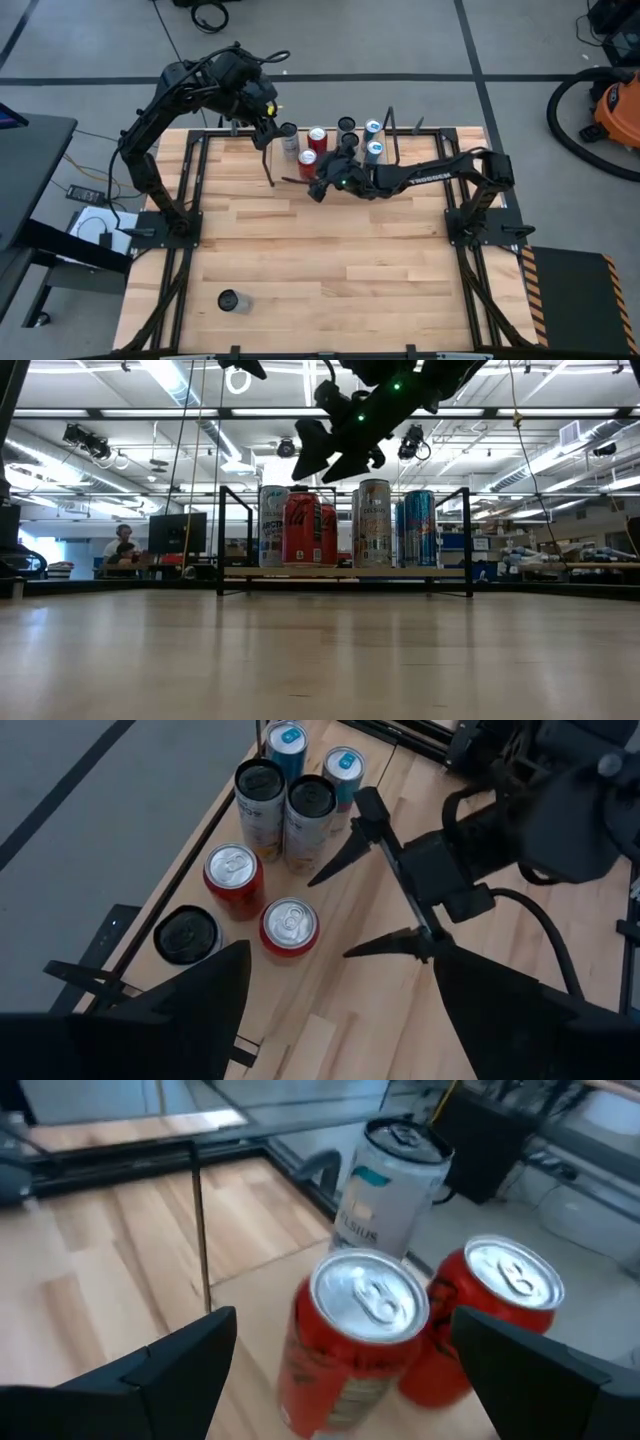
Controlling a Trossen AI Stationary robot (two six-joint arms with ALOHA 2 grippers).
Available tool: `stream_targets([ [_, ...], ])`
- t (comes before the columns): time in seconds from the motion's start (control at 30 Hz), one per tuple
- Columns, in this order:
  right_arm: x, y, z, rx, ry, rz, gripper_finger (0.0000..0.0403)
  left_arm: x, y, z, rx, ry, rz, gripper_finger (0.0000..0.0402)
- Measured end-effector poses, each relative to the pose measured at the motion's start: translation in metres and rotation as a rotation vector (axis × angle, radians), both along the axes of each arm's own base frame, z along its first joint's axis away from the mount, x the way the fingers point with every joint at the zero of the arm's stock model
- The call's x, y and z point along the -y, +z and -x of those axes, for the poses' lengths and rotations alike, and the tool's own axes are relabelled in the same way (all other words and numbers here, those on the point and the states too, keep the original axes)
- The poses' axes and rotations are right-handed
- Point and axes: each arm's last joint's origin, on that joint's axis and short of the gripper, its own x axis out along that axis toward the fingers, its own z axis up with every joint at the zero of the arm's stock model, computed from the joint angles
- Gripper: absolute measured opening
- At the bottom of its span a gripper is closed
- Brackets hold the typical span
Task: Place canned beverage on shelf
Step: Put the red-black soda can aligned with the other red-black soda can on the shelf
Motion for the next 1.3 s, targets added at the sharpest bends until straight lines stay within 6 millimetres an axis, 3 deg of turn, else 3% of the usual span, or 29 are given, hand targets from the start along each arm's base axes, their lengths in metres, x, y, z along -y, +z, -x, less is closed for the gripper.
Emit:
stream_targets([
  [0.43,-0.02,-0.033,-0.021,0.044,-0.168,0.099,0.0377,0.0,0.0,0.0,-0.008,-0.012,-0.009,0.0316],
  [0.63,-0.017,-0.043,-0.025,0.075,-0.253,0.122,0.0377,0.0,-0.001,0.0,-0.009,-0.012,-0.008,0.0316],
  [0.9,-0.009,-0.041,-0.027,0.165,-0.257,0.043,0.0378,0.0,-0.001,0.0,-0.009,-0.012,-0.008,0.0316],
  [1.17,-0.008,-0.06,-0.033,0.178,-0.294,0.045,0.0378,0.0,-0.001,0.0,-0.01,-0.012,-0.008,0.0316],
  [1.3,-0.003,-0.06,-0.035,0.198,-0.286,0.027,0.0378,0.0,-0.001,0.0,-0.01,-0.012,-0.008,0.0316],
])
